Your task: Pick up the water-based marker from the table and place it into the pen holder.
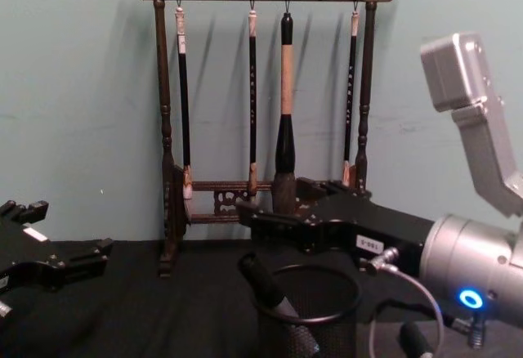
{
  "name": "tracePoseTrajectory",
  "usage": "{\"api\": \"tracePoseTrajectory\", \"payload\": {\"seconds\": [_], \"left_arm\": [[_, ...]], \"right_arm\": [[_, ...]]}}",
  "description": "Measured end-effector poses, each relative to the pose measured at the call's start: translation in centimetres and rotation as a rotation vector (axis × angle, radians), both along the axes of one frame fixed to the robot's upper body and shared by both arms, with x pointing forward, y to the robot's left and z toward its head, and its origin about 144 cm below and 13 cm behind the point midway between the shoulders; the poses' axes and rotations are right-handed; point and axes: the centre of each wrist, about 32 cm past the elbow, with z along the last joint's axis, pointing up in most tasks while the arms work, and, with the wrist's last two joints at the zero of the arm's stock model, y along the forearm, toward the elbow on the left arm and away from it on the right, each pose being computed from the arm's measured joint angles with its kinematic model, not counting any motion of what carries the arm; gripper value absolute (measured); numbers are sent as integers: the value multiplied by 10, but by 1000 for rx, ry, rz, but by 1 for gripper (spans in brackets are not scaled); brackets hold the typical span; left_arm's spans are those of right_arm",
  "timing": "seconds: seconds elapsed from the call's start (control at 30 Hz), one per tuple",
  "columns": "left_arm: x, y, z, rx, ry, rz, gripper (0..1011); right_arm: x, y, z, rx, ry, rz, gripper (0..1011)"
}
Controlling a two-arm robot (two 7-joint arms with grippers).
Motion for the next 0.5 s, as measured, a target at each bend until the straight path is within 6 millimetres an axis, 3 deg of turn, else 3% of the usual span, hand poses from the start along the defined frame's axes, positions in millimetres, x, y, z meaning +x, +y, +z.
{"api": "tracePoseTrajectory", "payload": {"seconds": [0.5], "left_arm": [[0, 0, 0, 0, 0, 0, 1009]], "right_arm": [[-27, -17, 3, 18, 61, -162, 1002]]}}
